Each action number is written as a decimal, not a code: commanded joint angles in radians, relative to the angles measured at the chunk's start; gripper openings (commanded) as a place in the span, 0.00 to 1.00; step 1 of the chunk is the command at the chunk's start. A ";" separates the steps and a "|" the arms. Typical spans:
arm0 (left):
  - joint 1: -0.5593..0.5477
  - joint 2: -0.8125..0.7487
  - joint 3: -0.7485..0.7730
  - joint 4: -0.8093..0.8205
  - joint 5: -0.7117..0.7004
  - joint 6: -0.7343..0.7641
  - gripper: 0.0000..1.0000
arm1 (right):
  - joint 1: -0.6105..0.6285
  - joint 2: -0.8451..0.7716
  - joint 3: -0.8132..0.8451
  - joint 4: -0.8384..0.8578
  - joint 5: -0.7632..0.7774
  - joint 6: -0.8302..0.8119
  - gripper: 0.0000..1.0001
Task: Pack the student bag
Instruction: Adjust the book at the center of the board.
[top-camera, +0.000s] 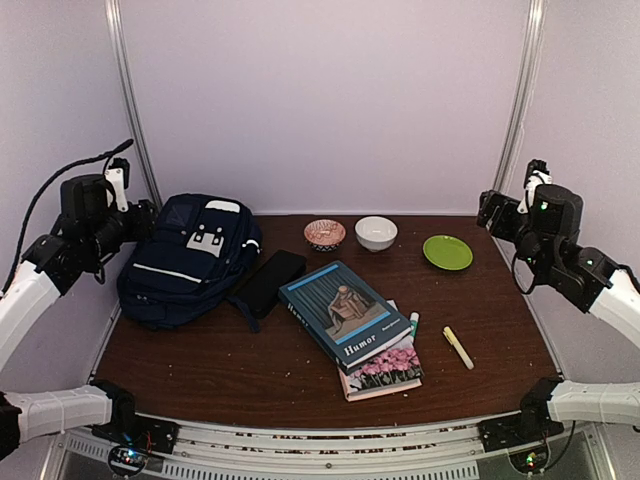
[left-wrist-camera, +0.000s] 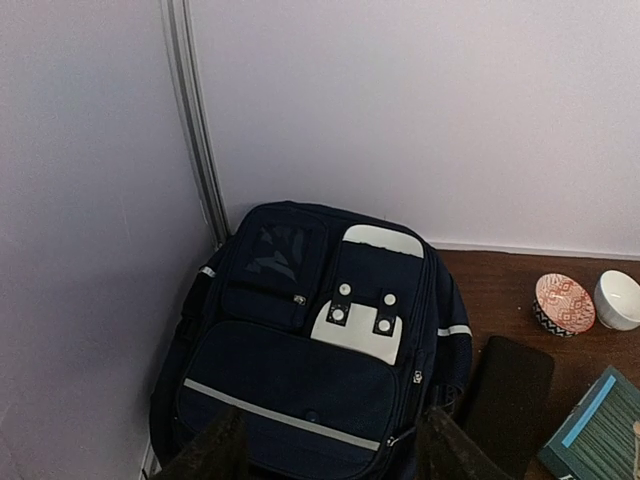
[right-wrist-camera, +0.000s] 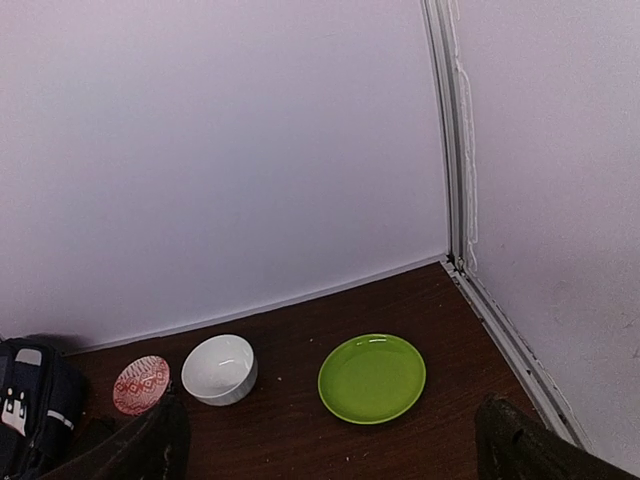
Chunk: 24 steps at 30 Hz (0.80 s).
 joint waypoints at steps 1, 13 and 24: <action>-0.007 -0.003 -0.016 0.059 -0.023 -0.017 0.98 | -0.010 -0.007 0.003 -0.018 -0.075 0.021 0.99; -0.010 0.019 0.000 0.068 0.185 0.003 0.98 | -0.003 0.174 0.157 -0.189 -0.480 0.054 0.98; -0.023 -0.046 -0.096 0.173 0.337 0.017 0.98 | 0.071 0.518 0.132 -0.089 -0.655 0.213 0.89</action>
